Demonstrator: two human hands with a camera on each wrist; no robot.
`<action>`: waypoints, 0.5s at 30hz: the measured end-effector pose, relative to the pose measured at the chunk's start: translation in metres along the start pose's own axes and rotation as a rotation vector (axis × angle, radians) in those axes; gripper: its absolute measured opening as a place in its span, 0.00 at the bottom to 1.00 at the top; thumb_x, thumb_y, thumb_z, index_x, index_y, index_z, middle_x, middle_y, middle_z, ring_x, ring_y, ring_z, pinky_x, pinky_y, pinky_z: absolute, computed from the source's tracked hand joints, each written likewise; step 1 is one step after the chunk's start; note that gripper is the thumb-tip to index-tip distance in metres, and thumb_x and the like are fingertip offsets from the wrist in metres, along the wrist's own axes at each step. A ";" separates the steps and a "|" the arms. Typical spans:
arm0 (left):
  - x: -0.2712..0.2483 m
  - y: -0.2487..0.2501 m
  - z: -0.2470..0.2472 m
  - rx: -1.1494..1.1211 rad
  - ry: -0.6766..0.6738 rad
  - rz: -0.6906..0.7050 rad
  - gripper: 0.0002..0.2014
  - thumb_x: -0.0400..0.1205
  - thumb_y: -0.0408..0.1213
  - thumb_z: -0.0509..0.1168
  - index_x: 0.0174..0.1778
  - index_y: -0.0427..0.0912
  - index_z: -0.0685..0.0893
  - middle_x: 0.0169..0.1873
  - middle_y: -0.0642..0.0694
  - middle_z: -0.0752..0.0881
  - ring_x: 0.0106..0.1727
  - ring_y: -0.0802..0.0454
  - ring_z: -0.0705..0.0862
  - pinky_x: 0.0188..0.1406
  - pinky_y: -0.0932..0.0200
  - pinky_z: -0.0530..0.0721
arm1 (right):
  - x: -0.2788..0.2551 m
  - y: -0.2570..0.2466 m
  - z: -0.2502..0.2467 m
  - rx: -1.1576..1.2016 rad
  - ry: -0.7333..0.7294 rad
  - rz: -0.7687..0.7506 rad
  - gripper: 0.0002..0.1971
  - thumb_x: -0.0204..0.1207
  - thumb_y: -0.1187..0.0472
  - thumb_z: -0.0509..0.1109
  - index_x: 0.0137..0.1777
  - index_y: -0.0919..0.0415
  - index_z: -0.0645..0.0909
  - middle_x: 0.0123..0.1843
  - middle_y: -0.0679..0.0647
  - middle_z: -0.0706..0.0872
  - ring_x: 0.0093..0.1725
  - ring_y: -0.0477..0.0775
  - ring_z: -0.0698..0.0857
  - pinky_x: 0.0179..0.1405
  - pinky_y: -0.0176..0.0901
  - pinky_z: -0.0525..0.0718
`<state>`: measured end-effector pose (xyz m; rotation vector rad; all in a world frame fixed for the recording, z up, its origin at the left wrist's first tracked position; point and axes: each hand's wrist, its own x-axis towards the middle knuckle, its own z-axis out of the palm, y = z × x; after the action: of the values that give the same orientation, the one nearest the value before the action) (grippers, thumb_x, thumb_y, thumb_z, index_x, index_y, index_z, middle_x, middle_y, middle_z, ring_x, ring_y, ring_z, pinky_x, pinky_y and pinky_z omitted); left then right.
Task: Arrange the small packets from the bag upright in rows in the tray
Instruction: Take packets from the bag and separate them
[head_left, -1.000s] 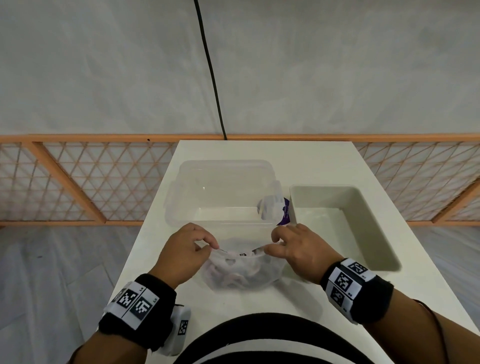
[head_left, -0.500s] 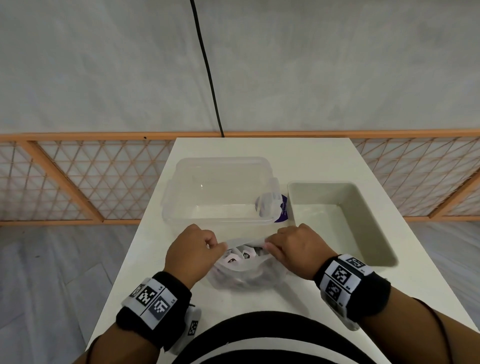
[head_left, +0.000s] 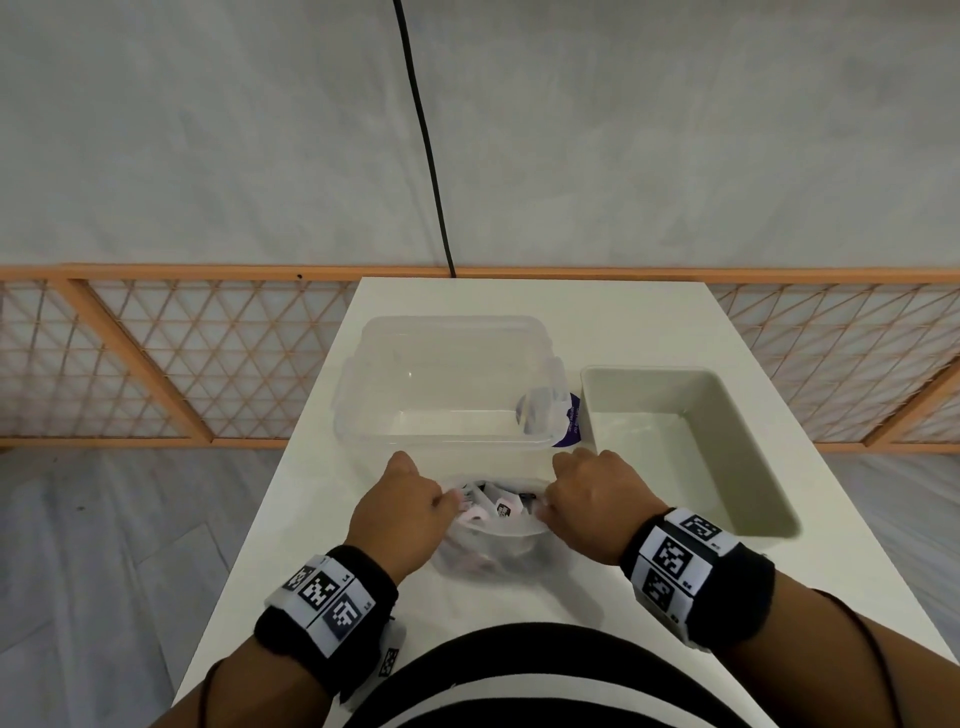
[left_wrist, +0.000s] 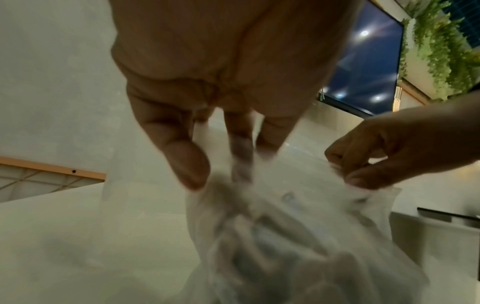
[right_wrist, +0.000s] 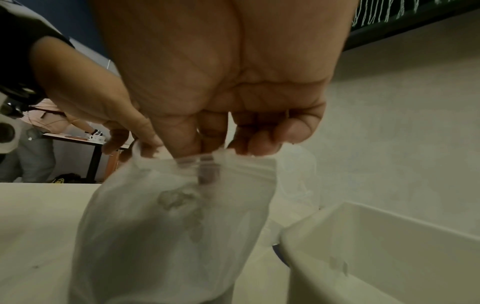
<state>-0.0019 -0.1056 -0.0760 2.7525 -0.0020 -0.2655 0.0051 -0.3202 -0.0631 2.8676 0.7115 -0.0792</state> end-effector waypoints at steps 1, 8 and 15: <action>0.000 0.001 0.000 -0.010 0.019 -0.006 0.18 0.82 0.50 0.61 0.34 0.42 0.84 0.49 0.47 0.70 0.40 0.48 0.83 0.42 0.59 0.79 | 0.001 -0.001 0.001 -0.011 0.015 -0.013 0.18 0.51 0.48 0.84 0.15 0.55 0.79 0.20 0.52 0.74 0.19 0.54 0.73 0.22 0.38 0.59; -0.003 0.001 0.003 -0.231 -0.054 0.154 0.31 0.70 0.29 0.71 0.71 0.44 0.76 0.68 0.51 0.70 0.62 0.57 0.76 0.57 0.75 0.66 | 0.003 -0.021 -0.024 0.125 -0.031 -0.116 0.08 0.65 0.67 0.72 0.44 0.57 0.86 0.40 0.56 0.82 0.38 0.60 0.83 0.32 0.47 0.79; -0.009 0.002 -0.001 -0.325 -0.114 0.238 0.32 0.71 0.26 0.67 0.74 0.42 0.72 0.70 0.48 0.75 0.69 0.54 0.76 0.65 0.70 0.71 | 0.028 -0.054 -0.013 0.357 -0.234 -0.281 0.26 0.73 0.54 0.70 0.71 0.57 0.73 0.68 0.55 0.77 0.63 0.59 0.78 0.61 0.53 0.80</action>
<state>-0.0109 -0.1070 -0.0723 2.3836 -0.2890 -0.3247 0.0051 -0.2579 -0.0622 2.9822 1.1429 -0.6279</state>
